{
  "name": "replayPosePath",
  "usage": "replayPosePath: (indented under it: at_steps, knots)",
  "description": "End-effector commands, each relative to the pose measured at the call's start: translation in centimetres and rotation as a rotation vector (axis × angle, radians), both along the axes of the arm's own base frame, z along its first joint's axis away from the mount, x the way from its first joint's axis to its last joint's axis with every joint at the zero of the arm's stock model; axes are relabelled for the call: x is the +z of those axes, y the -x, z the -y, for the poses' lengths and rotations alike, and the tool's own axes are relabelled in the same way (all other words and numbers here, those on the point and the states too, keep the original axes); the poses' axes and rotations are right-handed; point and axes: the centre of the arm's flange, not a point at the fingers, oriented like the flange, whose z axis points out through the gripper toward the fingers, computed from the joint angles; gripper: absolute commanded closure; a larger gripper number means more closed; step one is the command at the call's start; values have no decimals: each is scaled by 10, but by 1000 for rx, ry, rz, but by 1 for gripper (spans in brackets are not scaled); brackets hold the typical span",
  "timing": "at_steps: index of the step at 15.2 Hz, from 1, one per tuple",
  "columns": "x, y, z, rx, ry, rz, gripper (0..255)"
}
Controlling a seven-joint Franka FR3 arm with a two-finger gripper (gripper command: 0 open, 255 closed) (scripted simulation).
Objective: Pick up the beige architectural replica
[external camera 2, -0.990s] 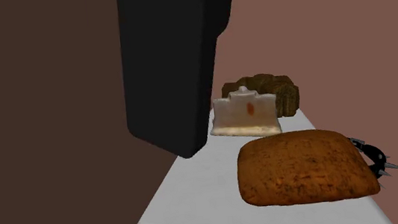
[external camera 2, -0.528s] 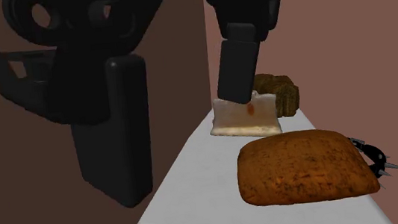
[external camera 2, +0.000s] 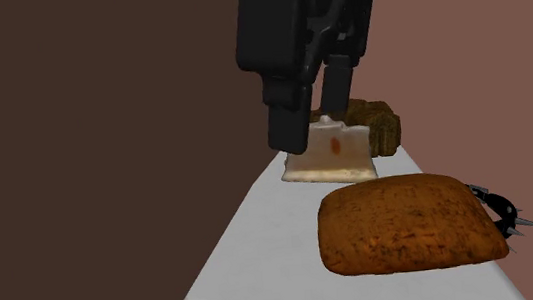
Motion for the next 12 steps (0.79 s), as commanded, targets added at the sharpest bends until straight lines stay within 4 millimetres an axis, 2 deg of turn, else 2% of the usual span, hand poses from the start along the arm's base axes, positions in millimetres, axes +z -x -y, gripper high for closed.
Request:
replayPosePath:
  at_steps: [1, 12]
  knots:
    - [-2, -5, 26, 4, 8, -5, 0]
    - [-10, -42, 162, 21, 45, -26, 0]
